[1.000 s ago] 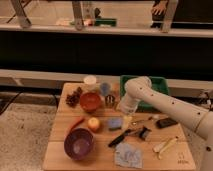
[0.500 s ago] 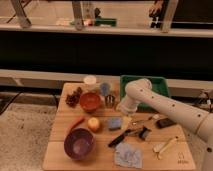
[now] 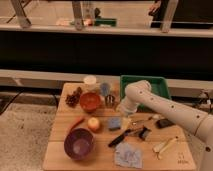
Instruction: Place sponge in red bowl
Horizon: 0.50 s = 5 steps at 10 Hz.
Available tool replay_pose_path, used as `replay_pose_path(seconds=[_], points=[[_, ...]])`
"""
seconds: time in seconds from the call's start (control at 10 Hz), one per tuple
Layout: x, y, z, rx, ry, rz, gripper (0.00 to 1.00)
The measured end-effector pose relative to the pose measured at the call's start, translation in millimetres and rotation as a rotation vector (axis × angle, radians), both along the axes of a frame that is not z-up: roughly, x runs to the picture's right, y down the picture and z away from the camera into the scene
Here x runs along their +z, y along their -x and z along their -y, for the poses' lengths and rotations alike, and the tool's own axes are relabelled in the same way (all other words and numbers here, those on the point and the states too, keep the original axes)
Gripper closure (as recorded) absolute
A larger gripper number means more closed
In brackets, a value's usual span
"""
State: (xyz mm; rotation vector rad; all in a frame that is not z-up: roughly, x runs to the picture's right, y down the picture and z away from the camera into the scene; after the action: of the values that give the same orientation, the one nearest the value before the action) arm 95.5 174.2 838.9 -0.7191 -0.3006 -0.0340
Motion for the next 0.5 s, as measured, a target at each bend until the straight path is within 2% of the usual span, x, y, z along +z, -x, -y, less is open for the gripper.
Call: replay_pose_path(seconds=[0.5], points=[[7.1,1.2,-2.8,-0.008,0.004,-0.011,0.2]])
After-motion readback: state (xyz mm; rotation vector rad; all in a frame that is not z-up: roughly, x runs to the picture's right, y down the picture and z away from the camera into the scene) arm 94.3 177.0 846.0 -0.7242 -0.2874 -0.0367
